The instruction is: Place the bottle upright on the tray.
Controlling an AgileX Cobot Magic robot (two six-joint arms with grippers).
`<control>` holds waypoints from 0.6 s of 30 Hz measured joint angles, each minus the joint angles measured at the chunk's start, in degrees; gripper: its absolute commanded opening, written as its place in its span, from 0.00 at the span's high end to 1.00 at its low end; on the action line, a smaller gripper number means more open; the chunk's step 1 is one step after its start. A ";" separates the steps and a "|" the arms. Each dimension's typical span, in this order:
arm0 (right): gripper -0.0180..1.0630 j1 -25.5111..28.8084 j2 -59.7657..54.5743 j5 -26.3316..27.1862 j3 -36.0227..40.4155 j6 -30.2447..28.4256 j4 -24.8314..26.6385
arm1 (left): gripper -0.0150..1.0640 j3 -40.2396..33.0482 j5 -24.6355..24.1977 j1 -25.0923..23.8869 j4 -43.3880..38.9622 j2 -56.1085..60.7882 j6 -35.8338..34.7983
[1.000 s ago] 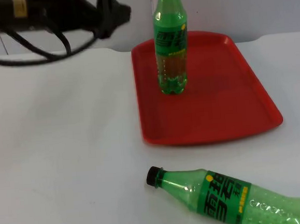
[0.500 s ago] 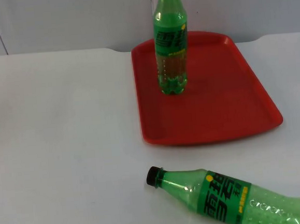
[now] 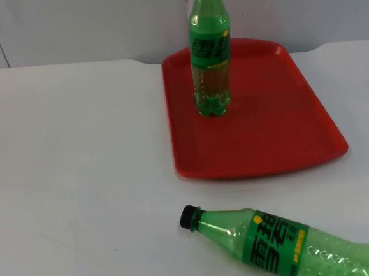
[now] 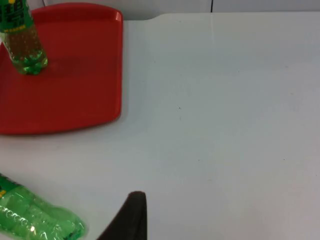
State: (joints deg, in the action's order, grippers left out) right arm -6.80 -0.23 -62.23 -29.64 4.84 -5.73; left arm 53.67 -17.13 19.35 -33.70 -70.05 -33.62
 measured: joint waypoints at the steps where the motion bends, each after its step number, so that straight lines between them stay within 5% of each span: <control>1: 0.01 0.00 0.00 0.00 0.00 0.00 0.00 | 0.01 0.00 -0.12 0.58 1.01 0.35 0.76; 11: 0.01 0.00 0.00 0.00 0.00 0.00 0.00 | 0.01 0.00 -3.33 1.08 8.11 0.88 5.03; 18: 0.01 0.00 0.00 0.00 0.00 0.00 0.00 | 0.01 0.00 -4.73 1.08 21.82 5.13 18.63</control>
State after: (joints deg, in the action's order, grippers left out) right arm -6.80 -0.23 -62.23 -29.64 4.84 -5.73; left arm 53.67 -21.86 20.43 -11.87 -64.93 -14.98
